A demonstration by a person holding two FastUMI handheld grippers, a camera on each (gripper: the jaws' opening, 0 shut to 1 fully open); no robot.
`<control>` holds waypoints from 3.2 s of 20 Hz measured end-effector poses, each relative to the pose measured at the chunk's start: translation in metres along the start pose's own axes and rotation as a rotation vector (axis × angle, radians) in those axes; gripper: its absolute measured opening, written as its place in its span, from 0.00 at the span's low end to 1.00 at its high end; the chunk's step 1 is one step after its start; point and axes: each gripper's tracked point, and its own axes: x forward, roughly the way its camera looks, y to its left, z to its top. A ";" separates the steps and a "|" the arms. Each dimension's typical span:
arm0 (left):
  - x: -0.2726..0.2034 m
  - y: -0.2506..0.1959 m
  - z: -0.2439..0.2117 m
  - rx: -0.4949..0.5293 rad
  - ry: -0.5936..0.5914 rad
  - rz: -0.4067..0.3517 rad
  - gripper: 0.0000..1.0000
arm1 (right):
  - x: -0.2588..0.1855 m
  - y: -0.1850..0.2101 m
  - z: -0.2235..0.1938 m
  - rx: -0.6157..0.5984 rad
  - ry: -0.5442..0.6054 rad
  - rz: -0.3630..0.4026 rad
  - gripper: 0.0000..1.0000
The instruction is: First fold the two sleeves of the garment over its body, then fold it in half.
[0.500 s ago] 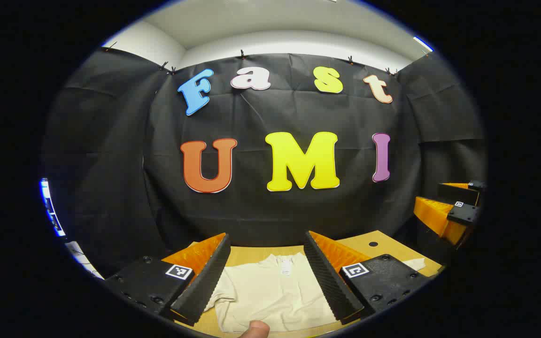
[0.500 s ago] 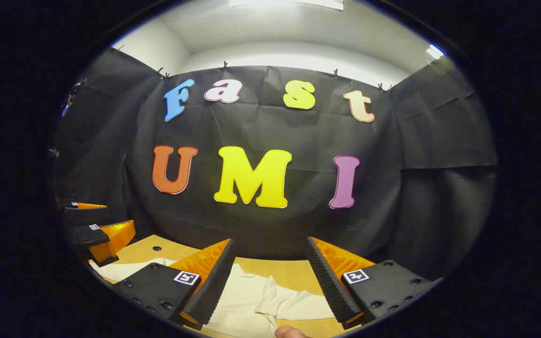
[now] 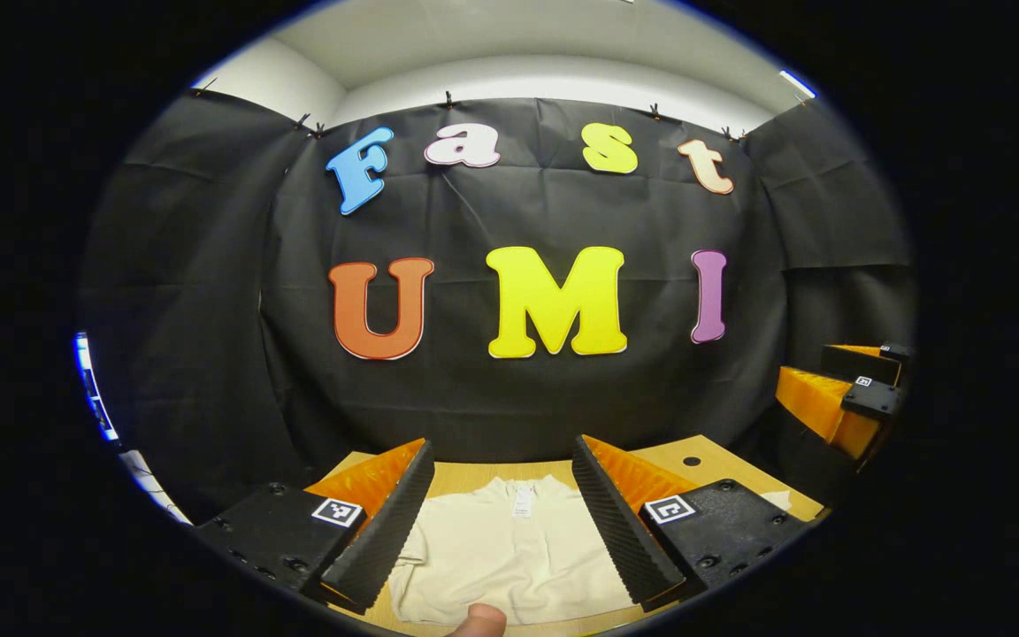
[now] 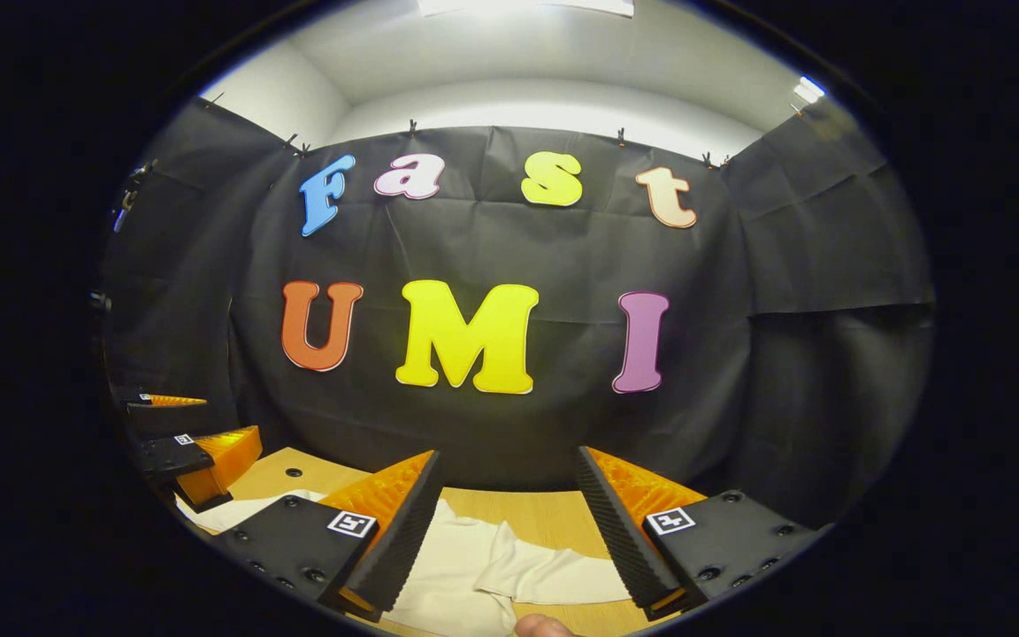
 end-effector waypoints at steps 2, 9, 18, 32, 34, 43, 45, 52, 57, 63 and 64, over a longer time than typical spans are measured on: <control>0.000 -0.003 -0.001 0.005 0.002 0.001 0.99 | 0.000 -0.002 -0.001 -0.001 0.004 0.001 0.94; 0.004 -0.013 -0.001 0.012 0.003 -0.001 0.99 | 0.007 -0.020 -0.003 -0.006 0.002 -0.004 0.94; 0.005 -0.041 -0.002 0.037 0.005 0.030 0.99 | 0.046 -0.153 -0.066 -0.001 0.084 -0.237 0.94; -0.009 -0.083 0.007 0.078 0.001 0.204 0.99 | 0.053 -0.323 -0.310 0.065 0.531 -0.437 0.94; -0.009 -0.088 0.008 0.082 0.003 0.207 0.99 | 0.045 -0.337 -0.350 0.061 0.643 -0.455 0.94; -0.009 -0.069 -0.002 0.111 0.033 0.238 1.00 | 0.054 -0.354 -0.404 0.157 0.896 -0.454 0.95; -0.008 -0.058 0.000 0.100 0.025 0.245 1.00 | 0.051 -0.358 -0.414 0.192 0.964 -0.475 0.94; -0.007 -0.029 -0.019 0.074 0.078 0.260 0.99 | 0.054 -0.344 -0.434 0.425 1.191 -0.480 0.89; -0.003 -0.010 -0.026 0.064 0.097 0.267 1.00 | 0.057 -0.337 -0.435 0.437 1.265 -0.436 0.75; 0.003 0.007 -0.032 0.075 0.109 0.279 1.00 | 0.058 -0.335 -0.435 0.380 1.333 -0.444 0.51; 0.004 0.009 -0.033 0.078 0.115 0.281 0.99 | 0.059 -0.337 -0.434 0.370 1.336 -0.446 0.49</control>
